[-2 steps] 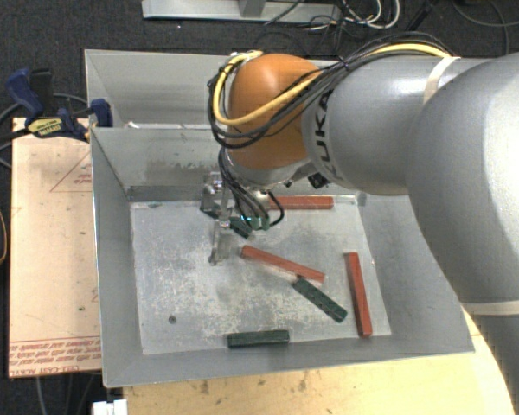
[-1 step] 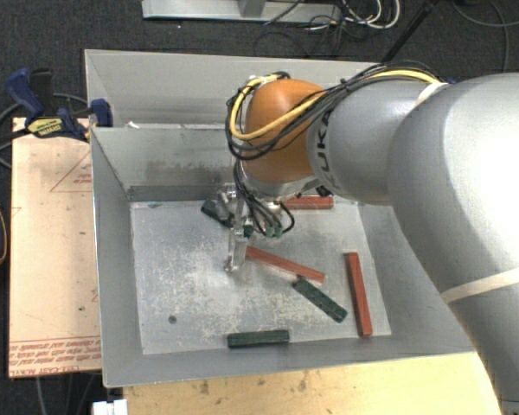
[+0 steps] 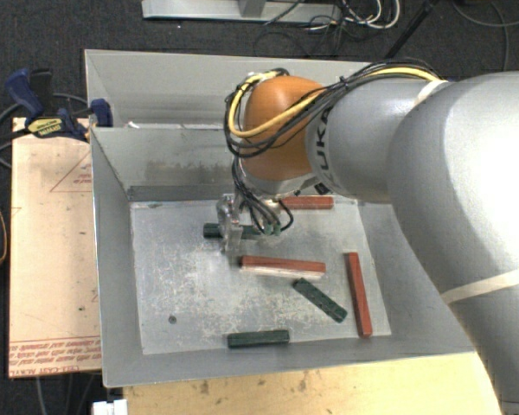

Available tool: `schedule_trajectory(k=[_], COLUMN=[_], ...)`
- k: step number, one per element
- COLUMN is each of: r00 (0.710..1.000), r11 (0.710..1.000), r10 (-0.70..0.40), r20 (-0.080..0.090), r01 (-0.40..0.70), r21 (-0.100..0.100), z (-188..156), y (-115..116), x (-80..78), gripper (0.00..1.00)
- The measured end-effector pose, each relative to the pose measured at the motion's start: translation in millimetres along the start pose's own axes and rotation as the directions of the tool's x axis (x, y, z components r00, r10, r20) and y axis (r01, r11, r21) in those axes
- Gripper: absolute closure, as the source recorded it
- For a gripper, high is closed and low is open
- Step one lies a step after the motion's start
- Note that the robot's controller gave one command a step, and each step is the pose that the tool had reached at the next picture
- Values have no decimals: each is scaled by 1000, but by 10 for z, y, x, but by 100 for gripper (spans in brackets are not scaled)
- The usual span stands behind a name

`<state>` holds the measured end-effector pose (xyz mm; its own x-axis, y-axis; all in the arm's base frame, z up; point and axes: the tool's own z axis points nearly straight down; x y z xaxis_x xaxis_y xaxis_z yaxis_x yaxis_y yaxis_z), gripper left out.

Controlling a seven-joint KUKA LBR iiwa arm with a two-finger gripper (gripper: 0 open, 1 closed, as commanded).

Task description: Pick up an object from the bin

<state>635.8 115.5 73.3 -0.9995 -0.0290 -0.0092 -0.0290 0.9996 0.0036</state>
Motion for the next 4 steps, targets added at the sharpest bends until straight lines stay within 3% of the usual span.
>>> schedule_trajectory(k=[1,2,3,4], r00=[811,812,745,613], r11=[811,812,745,613], r10=[-585,-584,-667,-790], r20=[0,-4,-6,-5], r01=[585,584,667,790], r21=[0,-2,4,-2], z=[3,16,-396,-372], y=[160,155,-1130,-1388], x=[186,198,35,-123], gripper=[100,0,0,0])
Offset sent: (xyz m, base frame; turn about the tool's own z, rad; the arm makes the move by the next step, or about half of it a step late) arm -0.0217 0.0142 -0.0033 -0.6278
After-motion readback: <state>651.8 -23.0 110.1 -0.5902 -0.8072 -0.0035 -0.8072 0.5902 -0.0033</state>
